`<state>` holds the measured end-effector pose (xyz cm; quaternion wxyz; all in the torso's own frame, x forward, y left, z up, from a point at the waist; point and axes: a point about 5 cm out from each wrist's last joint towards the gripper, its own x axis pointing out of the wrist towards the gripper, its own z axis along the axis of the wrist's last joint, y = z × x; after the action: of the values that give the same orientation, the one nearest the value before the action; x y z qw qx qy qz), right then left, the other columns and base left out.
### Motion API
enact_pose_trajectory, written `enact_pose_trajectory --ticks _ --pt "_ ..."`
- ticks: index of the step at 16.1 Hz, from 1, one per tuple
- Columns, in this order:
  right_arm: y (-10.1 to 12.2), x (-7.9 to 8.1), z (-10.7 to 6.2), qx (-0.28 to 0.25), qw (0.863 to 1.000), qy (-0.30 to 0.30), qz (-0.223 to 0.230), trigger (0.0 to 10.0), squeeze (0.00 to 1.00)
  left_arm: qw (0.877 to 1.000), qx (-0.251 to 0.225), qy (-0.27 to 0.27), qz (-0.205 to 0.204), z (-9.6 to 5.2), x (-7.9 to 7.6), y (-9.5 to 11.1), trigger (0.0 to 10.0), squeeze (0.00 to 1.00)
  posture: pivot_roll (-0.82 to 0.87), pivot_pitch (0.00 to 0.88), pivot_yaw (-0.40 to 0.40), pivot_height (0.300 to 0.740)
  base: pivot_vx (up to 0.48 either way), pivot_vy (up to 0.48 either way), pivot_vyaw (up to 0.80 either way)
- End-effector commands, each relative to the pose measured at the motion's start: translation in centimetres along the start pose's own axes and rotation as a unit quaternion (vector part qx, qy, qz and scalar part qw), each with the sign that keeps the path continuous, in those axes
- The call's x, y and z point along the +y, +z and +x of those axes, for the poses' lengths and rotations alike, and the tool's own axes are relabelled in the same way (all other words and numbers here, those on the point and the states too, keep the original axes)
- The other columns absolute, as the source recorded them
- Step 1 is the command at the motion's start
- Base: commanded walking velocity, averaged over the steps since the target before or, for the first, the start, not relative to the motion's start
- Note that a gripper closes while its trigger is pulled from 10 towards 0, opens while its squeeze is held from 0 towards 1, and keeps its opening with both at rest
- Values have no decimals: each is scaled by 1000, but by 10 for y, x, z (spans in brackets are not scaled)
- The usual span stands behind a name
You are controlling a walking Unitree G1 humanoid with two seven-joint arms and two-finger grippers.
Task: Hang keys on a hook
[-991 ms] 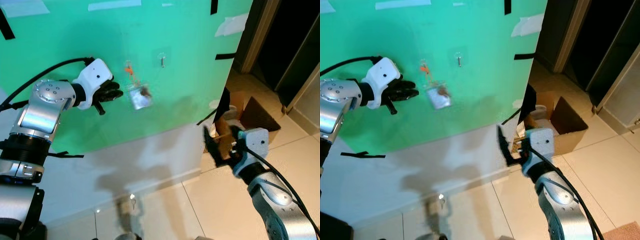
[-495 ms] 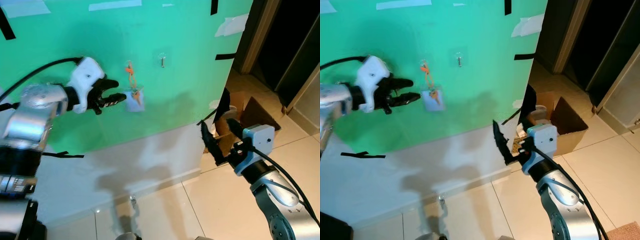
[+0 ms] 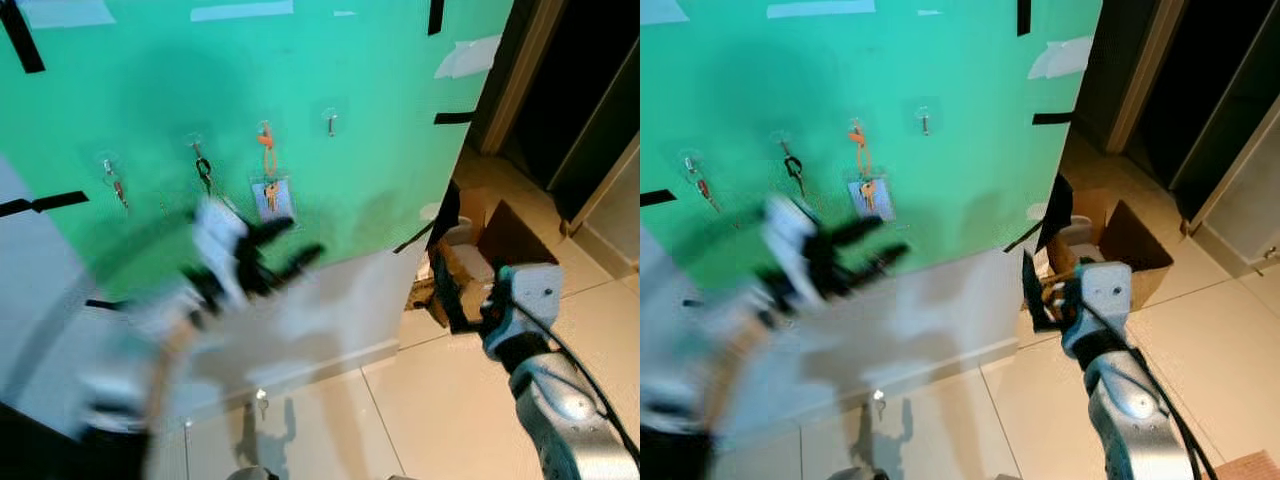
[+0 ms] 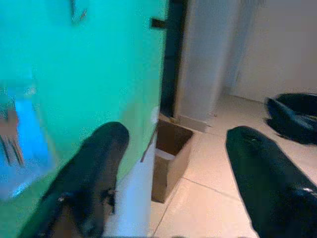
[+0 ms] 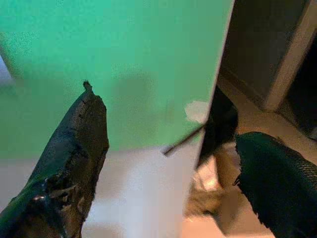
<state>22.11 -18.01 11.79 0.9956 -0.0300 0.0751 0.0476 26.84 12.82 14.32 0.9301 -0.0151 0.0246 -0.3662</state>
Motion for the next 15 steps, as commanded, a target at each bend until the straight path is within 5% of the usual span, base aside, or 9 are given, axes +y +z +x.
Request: enact_pose_trajectory --ticks 1,2,3,4,11,15 --pt "-6 -4 -3 18 999 -30 2 10000 0 998 23 39 41 0 2 -11 10000 427 -72 0 16 740 0 0 -775" --pt "-7 -5 -4 19 999 -39 10 10000 0 997 30 45 52 0 1 -13 10000 294 -72 0 16 740 0 0 -788" --pt "-13 -8 -10 35 996 -81 18 10000 0 993 42 104 36 -5 0 -27 10000 43 -84 0 27 740 0 0 -788" --pt "-14 -8 -11 39 995 -89 19 10000 0 991 49 121 36 -8 1 -33 10000 0 -86 0 29 740 0 0 -788" --pt "-15 -6 -5 51 995 -91 13 10000 0 980 77 176 47 -23 0 -54 10000 0 -62 0 1 740 0 0 -789" --pt "-22 -8 -2 69 993 -75 54 10000 0 980 68 173 67 -20 3 -45 10000 0 -60 0 7 740 0 0 0"
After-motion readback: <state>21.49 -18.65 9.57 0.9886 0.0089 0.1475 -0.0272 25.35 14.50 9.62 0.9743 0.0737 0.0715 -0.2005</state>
